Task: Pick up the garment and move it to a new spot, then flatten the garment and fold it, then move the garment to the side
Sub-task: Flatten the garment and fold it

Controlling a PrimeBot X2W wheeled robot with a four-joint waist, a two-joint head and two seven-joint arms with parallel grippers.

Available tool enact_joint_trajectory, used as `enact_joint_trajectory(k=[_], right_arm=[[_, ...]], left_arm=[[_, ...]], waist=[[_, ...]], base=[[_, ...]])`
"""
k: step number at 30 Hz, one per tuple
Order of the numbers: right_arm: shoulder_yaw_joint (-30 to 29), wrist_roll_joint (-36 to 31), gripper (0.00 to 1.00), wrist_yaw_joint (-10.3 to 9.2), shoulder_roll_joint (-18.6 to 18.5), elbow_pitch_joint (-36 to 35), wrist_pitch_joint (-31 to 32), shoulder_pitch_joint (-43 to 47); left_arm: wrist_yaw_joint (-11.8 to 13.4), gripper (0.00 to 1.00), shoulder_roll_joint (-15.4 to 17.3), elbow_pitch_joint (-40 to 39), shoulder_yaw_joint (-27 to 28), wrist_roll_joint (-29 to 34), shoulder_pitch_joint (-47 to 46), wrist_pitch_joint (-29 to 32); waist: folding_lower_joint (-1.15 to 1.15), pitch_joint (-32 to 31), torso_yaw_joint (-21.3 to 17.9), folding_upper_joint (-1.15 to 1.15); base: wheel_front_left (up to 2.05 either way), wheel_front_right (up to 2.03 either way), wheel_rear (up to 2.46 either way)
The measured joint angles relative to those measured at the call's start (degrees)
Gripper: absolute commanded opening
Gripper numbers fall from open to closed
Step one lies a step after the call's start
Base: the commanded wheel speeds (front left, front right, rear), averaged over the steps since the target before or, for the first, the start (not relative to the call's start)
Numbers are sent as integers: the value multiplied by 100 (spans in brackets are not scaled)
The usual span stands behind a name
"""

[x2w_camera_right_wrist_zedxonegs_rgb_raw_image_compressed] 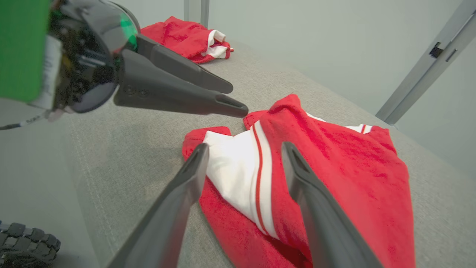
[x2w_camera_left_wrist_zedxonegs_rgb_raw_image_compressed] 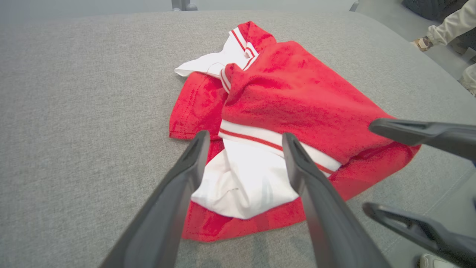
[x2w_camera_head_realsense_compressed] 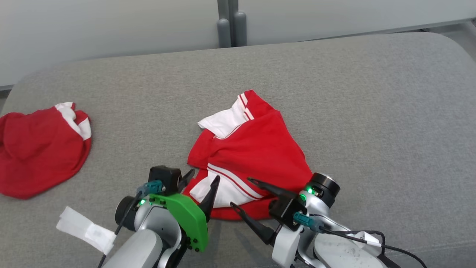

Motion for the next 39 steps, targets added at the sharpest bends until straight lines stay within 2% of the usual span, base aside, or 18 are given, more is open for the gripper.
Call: enact_joint_trajectory(k=[4, 13, 23, 30, 37, 38, 39], right_arm=[[370, 189, 100, 1, -37, 345, 237, -170], [608, 508, 100, 1, -428, 1013, 732, -618], [1006, 981, 100, 12, -621, 1403, 1124, -892], [1066, 1070, 100, 35, -1053, 1689, 1423, -1234], [1562, 1374, 100, 35, -1055, 1857, 1744, -1339], [1601, 1425, 91, 35, -1054, 1872, 1768, -1340], [1626, 1464, 69, 35, -1054, 1886, 1774, -1346]], left_arm=[[3, 100, 19, -3, 134, -12, 488, -127], [21, 100, 51, -189, 372, -53, 1185, -458], [23, 100, 143, -447, 415, 279, 1400, -708], [45, 100, 151, -691, 517, 364, 1411, -913], [45, 100, 144, -826, 645, 407, 1457, -1116], [45, 100, 144, -838, 661, 412, 1460, -1156], [45, 100, 141, -842, 675, 420, 1460, -1158]], waist=[[0, -124, 316, 0], [0, -324, 1065, 0], [0, -396, 1908, 0], [0, -303, 2477, 0], [0, -91, 2877, 0], [0, -55, 2911, 0], [0, -25, 2945, 0]], base=[[0, 0, 0], [0, 0, 0], [0, 0, 0], [0, 0, 0], [0, 0, 0], [0, 0, 0], [0, 0, 0]])
